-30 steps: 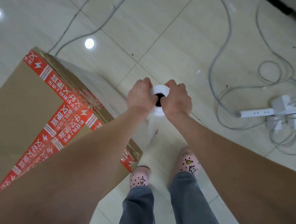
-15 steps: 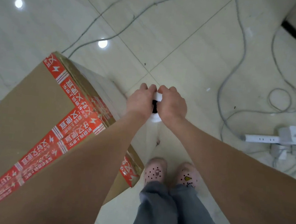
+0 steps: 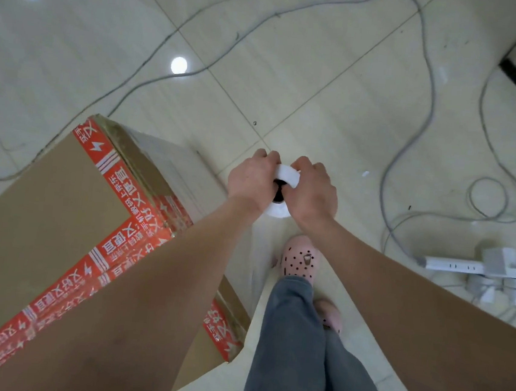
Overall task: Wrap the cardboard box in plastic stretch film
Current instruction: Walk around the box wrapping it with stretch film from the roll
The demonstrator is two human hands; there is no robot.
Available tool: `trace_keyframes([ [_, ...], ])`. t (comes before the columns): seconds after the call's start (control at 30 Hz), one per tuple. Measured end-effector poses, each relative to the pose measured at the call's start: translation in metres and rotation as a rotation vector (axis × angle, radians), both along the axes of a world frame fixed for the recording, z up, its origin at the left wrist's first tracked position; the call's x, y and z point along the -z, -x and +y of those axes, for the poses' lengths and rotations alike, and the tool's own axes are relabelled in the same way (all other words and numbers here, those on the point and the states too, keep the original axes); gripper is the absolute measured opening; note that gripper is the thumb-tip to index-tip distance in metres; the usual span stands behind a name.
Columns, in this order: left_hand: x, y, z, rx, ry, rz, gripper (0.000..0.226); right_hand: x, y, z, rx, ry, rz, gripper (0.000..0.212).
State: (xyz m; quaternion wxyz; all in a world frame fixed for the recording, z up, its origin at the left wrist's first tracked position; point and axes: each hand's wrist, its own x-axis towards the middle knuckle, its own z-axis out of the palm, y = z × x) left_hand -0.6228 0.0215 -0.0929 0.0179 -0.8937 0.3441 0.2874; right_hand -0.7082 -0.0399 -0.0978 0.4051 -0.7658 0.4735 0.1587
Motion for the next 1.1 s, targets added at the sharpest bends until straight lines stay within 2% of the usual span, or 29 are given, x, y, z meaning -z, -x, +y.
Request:
trace_keyframes([
  [0.23,0.003,-0.034,0.007,-0.337,0.003,0.081,0.017,-0.009,-0.04,-0.006,-0.305,0.054,-0.097,0.044],
  [0.3,0.004,-0.047,0.011,-0.427,0.007,0.079,0.019,-0.01,-0.051,0.0,-0.329,0.092,-0.068,0.047],
  [0.4,0.006,-0.061,0.018,-0.624,0.036,0.133,0.025,-0.01,-0.067,0.006,-0.069,-0.014,0.071,0.049],
  [0.47,0.006,-0.068,0.021,-0.718,0.061,0.173,0.029,-0.009,-0.079,0.006,0.035,-0.058,0.082,0.042],
  [0.57,0.004,-0.08,0.019,-0.687,0.052,0.16,0.032,-0.008,-0.097,-0.001,-0.045,-0.001,0.038,0.035],
  [0.73,-0.004,-0.096,0.01,-0.423,0.053,0.104,0.029,-0.01,-0.118,-0.012,-0.245,-0.054,-0.069,0.032],
  [0.8,-0.004,-0.102,0.005,-0.466,0.066,0.101,0.027,-0.011,-0.12,-0.013,-0.183,-0.061,-0.054,0.035],
  [0.9,-0.004,-0.114,0.0,-0.534,0.056,0.08,0.032,-0.006,-0.121,-0.015,-0.055,-0.079,0.024,0.05],
  [1.1,-0.002,-0.126,-0.007,-0.389,0.022,0.05,0.032,0.003,-0.139,-0.016,0.041,-0.163,-0.005,0.047],
])
